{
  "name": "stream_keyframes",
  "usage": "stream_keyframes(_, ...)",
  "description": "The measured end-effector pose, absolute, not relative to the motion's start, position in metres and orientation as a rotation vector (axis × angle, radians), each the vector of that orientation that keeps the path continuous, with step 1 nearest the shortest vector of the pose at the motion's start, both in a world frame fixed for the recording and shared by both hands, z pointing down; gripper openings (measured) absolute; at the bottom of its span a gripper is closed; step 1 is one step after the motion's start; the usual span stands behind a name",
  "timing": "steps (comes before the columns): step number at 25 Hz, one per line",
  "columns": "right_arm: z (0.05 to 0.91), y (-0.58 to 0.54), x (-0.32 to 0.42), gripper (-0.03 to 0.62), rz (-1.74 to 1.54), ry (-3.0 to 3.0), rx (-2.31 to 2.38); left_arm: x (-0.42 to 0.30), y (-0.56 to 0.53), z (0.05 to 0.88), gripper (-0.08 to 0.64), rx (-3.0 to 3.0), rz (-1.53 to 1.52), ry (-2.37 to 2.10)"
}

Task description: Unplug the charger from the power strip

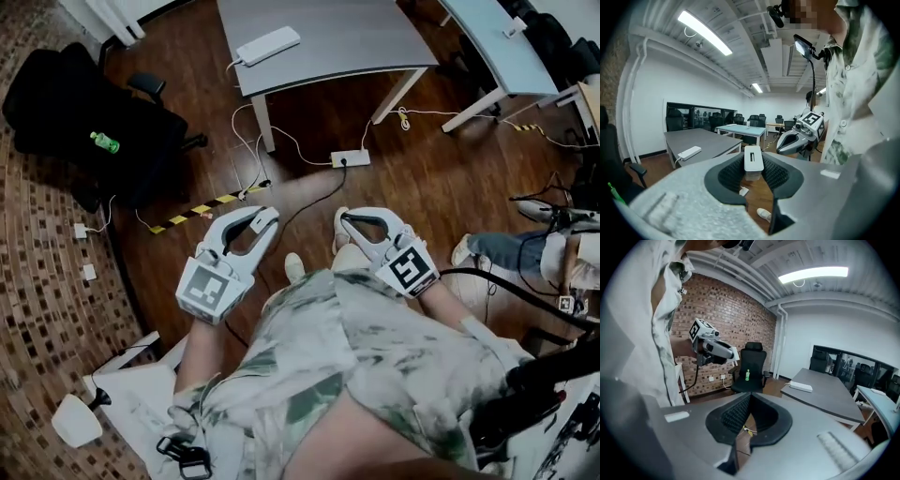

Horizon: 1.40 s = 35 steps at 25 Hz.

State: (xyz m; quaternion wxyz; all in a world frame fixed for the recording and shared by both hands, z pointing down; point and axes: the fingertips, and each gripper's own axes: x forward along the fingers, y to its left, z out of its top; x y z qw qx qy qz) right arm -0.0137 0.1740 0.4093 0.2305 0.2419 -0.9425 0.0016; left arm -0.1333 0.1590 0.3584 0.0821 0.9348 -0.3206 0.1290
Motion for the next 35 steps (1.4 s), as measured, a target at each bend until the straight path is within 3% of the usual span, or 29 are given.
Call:
stream_keyframes(9, 0.393, 0.251, -0.022, 0.005, -0.018, -2.638, 0.583, -0.1, 0.243, 0.335, 0.103, 2.836, 0.371, -0.942)
stream_keyframes(22, 0.382, 0.359, 0.08, 0.006, -0.035, -2.675, 0.63, 0.018, 0.351, 0.324, 0.103, 2.866, 0.36, -0.882)
stream_keyframes(35, 0.377, 0.415, 0.128, 0.006, -0.063, -2.695, 0.683, 0.067, 0.41, 0.335, 0.103, 2.868, 0.445, -0.821)
